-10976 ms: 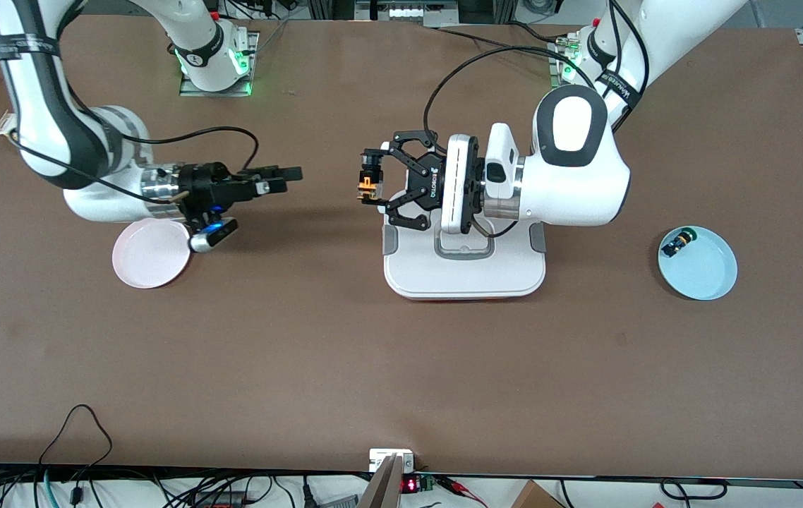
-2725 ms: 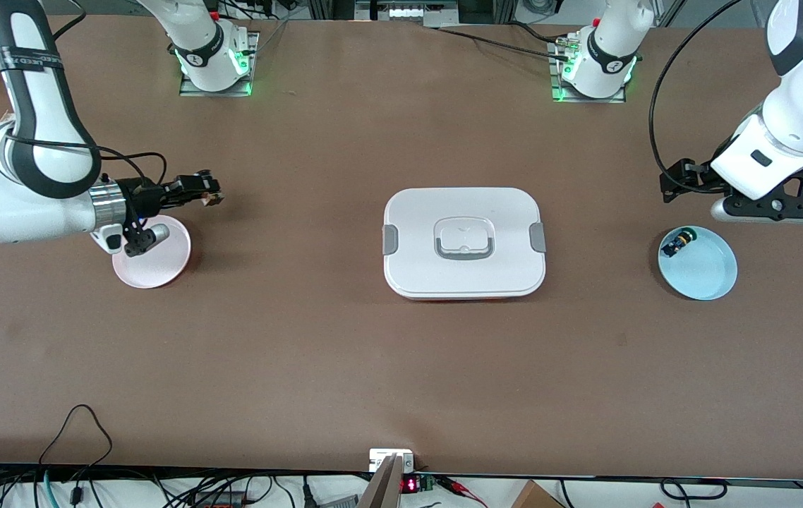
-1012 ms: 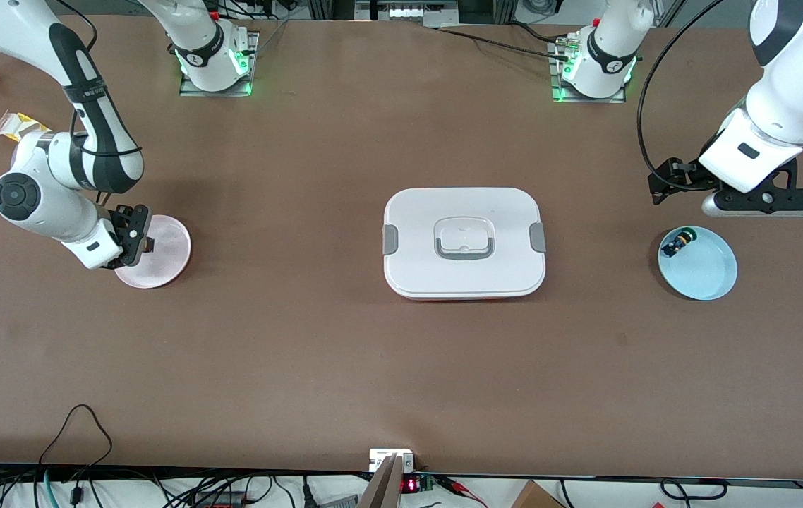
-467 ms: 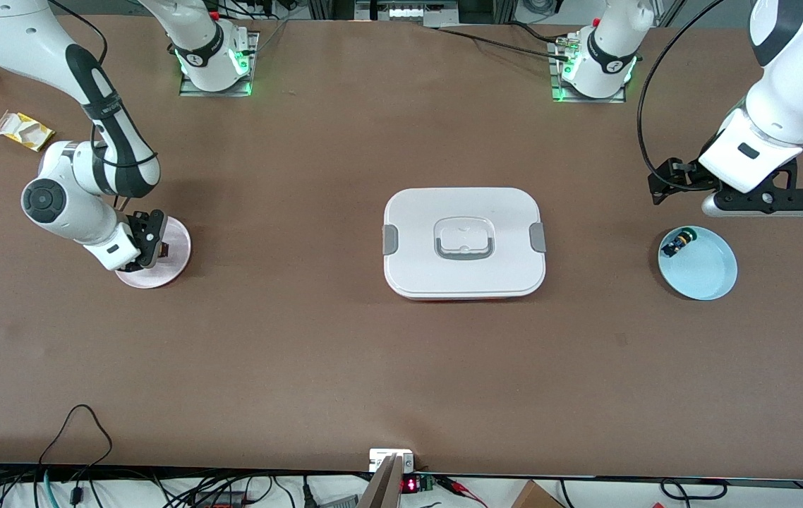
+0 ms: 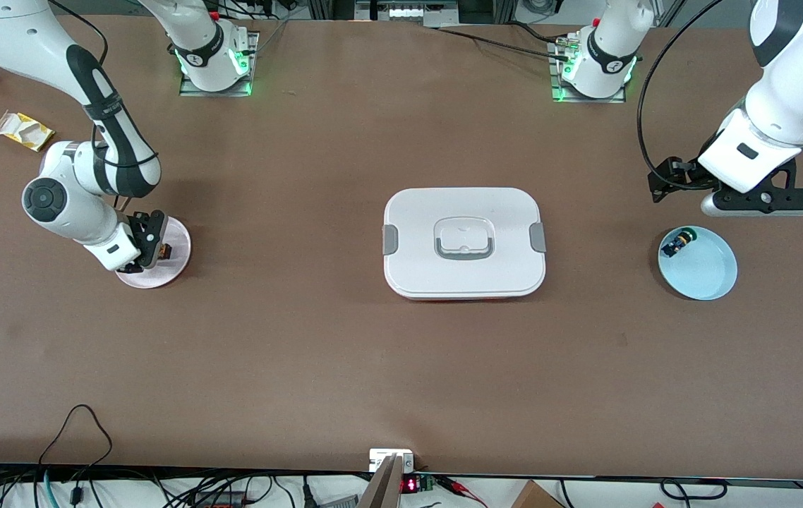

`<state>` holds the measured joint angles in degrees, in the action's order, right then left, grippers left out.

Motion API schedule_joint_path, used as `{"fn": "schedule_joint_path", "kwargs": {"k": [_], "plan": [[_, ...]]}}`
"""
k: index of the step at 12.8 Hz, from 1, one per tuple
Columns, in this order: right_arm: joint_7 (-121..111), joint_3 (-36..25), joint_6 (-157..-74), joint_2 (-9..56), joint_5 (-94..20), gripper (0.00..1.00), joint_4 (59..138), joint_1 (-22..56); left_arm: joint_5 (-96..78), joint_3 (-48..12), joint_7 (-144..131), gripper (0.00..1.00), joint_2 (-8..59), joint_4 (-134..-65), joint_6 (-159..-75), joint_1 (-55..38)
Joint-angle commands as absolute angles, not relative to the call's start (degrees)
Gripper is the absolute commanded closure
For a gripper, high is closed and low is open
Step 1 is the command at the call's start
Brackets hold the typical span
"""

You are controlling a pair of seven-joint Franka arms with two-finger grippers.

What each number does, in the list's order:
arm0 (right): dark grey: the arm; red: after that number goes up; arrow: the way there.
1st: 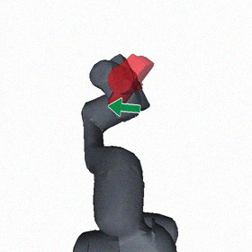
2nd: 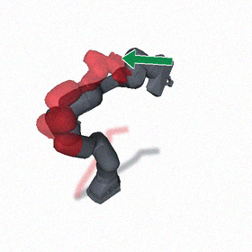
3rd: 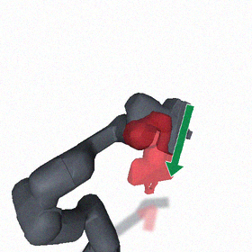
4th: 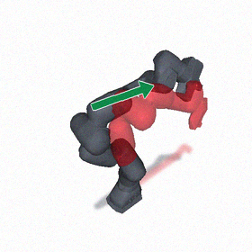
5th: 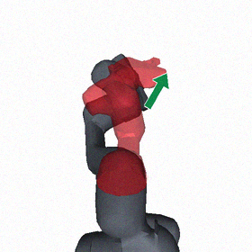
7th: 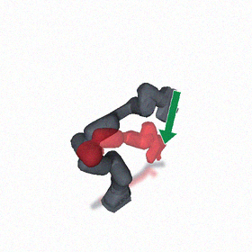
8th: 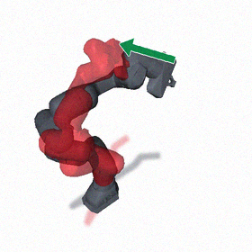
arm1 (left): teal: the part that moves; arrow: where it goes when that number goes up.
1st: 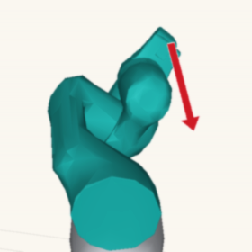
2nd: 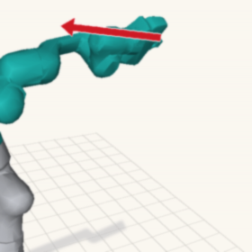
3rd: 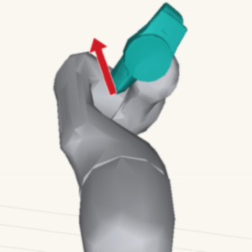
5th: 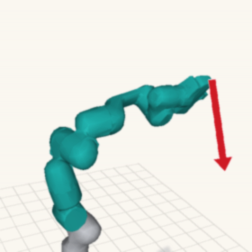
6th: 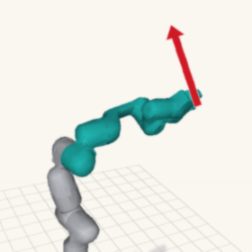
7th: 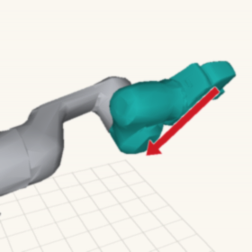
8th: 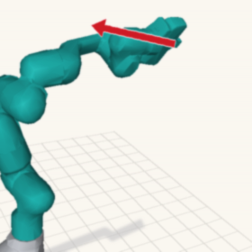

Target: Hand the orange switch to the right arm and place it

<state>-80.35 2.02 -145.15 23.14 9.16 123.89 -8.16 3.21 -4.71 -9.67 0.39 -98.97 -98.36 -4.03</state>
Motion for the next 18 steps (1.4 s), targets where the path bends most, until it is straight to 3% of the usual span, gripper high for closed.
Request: {"fn": "schedule_joint_path", "kwargs": {"k": [1, 6, 13, 18], "plan": [[-77.53, 2.64, -143.8, 18.74, 8.88, 0.0, 123.14, -8.96, 3.34, -4.75, -10.11, 0.0, -0.7, -99.84, -98.0, -3.96], [-59.47, 2.81, -126.77, 14.86, 0.98, 0.0, 113.66, -8.53, 3.34, -4.92, -10.11, 0.0, -0.79, -99.76, -97.91, -4.22], [1.68, 3.87, -106.91, 12.31, 0.35, 0.0, 110.49, -2.9, 3.34, -4.92, -10.11, 0.0, -0.7, -99.76, -97.91, -4.04], [3.53, 3.34, -91.95, 11.6, 1.93, 0.0, 97.06, -3.07, 3.34, -4.92, -10.11, 0.0, -0.7, -99.76, -97.91, -4.04]]}}
